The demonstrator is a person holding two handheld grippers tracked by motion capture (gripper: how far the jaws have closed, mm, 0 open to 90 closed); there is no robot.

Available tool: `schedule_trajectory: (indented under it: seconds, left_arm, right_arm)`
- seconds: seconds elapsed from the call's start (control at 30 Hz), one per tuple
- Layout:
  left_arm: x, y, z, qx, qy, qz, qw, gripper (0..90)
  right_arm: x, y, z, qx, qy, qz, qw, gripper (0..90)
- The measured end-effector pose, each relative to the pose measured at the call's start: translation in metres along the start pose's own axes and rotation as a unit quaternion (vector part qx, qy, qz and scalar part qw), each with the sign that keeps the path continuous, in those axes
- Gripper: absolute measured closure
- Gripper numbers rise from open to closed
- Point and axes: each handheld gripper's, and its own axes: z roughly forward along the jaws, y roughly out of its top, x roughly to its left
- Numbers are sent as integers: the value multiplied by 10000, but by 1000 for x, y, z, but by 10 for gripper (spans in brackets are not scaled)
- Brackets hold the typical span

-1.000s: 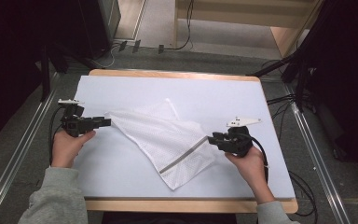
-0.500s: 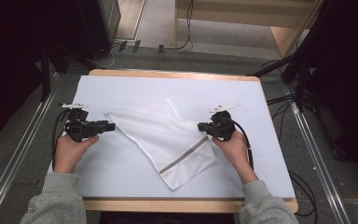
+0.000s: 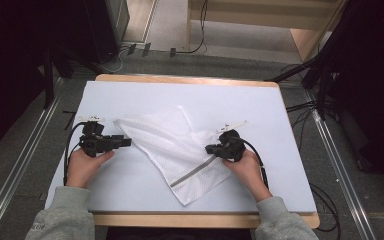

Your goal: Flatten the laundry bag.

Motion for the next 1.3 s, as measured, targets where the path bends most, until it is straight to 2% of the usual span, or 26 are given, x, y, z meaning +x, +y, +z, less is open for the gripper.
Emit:
schedule_trajectory:
  seconds: [0.17,0.3,0.33,0.43,0.53,0.6,0.7,0.83,0.87,1.03,1.17,1.3]
  left_arm:
    - [-3,1,9,121,42,105,9999,471]
    - [5,0,14,128,148,6,9998,465]
    - [7,0,16,147,141,-50,9998,464]
    - [7,1,28,301,86,-48,9995,463]
    - [3,2,37,384,-31,-77,9992,474]
    - [-1,3,43,443,-21,-39,9990,499]
    - [-4,4,48,454,18,-27,9990,610]
    - [-3,4,56,536,-216,-144,9982,852]
    - [-3,5,55,566,-275,-152,9979,895]
    - [-1,7,39,431,-428,-169,9980,900]
    - [-1,4,29,494,-272,-39,9984,900]
    - [4,1,22,486,-344,-136,9981,900]
  right_arm:
    - [8,-5,5,85,41,-94,9999,869]
    - [13,-7,7,134,55,-123,9998,869]
    - [15,-7,7,146,66,-138,9998,870]
    - [18,-8,9,128,63,-177,9997,869]
    - [18,-9,9,106,42,-166,9998,869]
    - [18,-9,9,87,72,-142,9998,869]
    - [17,-9,9,100,71,-139,9998,869]
    - [15,-6,6,46,30,-121,9999,858]
    - [13,-5,4,-3,14,-83,10000,857]
    - [4,8,-6,-328,-92,0,9994,834]
    - [-1,18,-9,-443,-207,-8,9988,809]
    - [-7,31,-5,-499,-236,-15,9985,783]
